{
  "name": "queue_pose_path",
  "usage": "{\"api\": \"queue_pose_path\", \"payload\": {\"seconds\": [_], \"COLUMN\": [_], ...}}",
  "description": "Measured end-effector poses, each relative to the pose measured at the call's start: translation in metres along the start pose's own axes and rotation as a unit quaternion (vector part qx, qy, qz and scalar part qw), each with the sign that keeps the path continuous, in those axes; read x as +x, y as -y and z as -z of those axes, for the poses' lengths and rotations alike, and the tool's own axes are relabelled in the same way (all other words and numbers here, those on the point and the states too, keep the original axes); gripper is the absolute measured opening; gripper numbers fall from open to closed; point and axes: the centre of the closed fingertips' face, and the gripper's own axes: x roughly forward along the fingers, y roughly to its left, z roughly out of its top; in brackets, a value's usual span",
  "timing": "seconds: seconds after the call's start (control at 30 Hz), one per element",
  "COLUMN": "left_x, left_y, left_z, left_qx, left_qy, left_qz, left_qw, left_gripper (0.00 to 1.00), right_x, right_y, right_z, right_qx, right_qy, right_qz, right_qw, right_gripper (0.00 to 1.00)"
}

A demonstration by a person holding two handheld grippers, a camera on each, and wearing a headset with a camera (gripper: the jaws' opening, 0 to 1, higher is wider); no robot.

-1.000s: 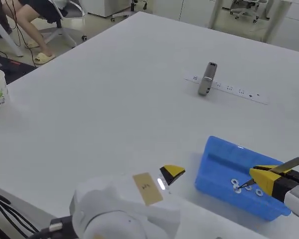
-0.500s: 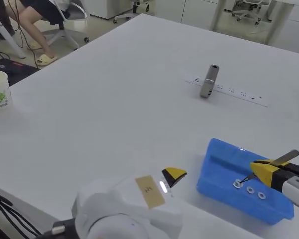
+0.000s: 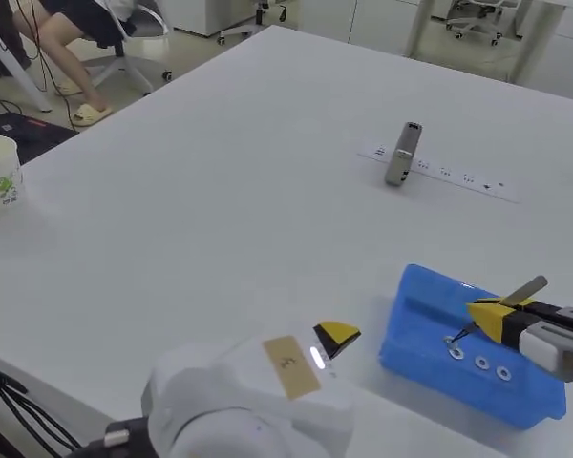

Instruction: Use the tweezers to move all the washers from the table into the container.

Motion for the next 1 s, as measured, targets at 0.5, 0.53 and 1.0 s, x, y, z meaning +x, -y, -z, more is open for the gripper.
{"api": "queue_pose_path", "payload": {"seconds": [0.5, 0.53, 1.0], "left_x": [0.000, 0.000, 0.001], "left_y": [0.000, 0.000, 0.001], "left_z": [0.002, 0.002, 0.004], "left_qx": [-0.001, -0.001, 0.000], "left_qy": [-0.004, -0.004, -0.009], "left_qz": [0.002, 0.002, 0.004], "left_qw": [1.0000, 1.0000, 1.0000], "left_gripper": [0.77, 0.77, 0.77], "right_x": [0.019, 0.020, 0.024], "right_y": [0.011, 0.011, 0.012], "right_z": [0.012, 0.013, 0.019], "right_qx": [0.007, 0.008, 0.003], "right_qy": [-0.027, -0.029, -0.042], "right_qz": [0.002, 0.002, 0.003], "right_qw": [0.9996, 0.9996, 0.9991], "right_gripper": [0.02, 0.02, 0.02]}}
